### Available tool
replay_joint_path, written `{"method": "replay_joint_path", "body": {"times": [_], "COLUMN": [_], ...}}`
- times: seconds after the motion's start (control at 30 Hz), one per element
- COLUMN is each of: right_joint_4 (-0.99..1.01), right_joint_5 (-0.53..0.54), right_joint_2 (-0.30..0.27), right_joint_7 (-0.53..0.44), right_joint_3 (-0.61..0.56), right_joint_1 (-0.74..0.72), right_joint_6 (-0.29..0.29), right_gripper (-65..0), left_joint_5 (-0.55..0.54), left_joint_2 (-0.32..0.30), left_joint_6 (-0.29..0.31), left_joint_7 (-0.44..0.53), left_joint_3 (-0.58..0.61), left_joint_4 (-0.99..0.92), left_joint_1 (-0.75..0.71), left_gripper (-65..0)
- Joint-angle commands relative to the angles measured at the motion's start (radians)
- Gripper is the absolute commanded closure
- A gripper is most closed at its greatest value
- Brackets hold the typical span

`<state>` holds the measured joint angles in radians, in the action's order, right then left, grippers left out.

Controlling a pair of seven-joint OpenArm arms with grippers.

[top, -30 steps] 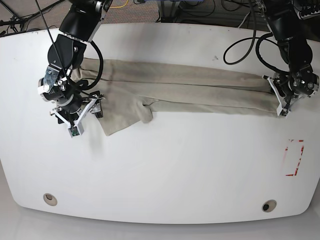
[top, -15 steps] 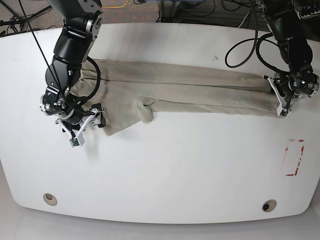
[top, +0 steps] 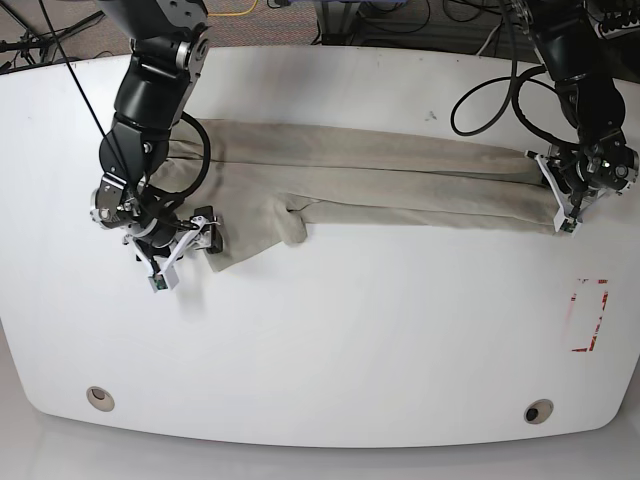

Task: Fold the T-shirt properly
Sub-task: 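Release the right gripper and pinch the shirt end near the sleeve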

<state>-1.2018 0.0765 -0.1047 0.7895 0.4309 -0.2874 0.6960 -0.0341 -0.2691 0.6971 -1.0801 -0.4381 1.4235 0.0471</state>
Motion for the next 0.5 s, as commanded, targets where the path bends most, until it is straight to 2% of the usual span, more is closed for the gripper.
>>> {"method": "replay_joint_path", "body": {"times": [0.0,0.47], "right_joint_4": [-0.013,-0.013], "right_joint_5": [0.013,0.007], "right_joint_2": [0.003,0.049], "right_joint_7": [-0.018,-0.018], "right_joint_3": [-0.002,-0.004], "right_joint_1": [-0.026,-0.025], "right_joint_6": [0.002,0.002], "right_gripper": [-46.0,-45.7], "left_joint_5": [0.024,0.024], "left_joint_2": [-0.008,-0.009], "left_joint_6": [0.001,0.001], "left_joint_7": [-0.035,-0.035], "left_joint_3": [0.0,0.0], "left_joint_4": [0.001,0.001], "left_joint_1": [-0.003,-0.003], "left_gripper": [-18.2,-18.2]}}
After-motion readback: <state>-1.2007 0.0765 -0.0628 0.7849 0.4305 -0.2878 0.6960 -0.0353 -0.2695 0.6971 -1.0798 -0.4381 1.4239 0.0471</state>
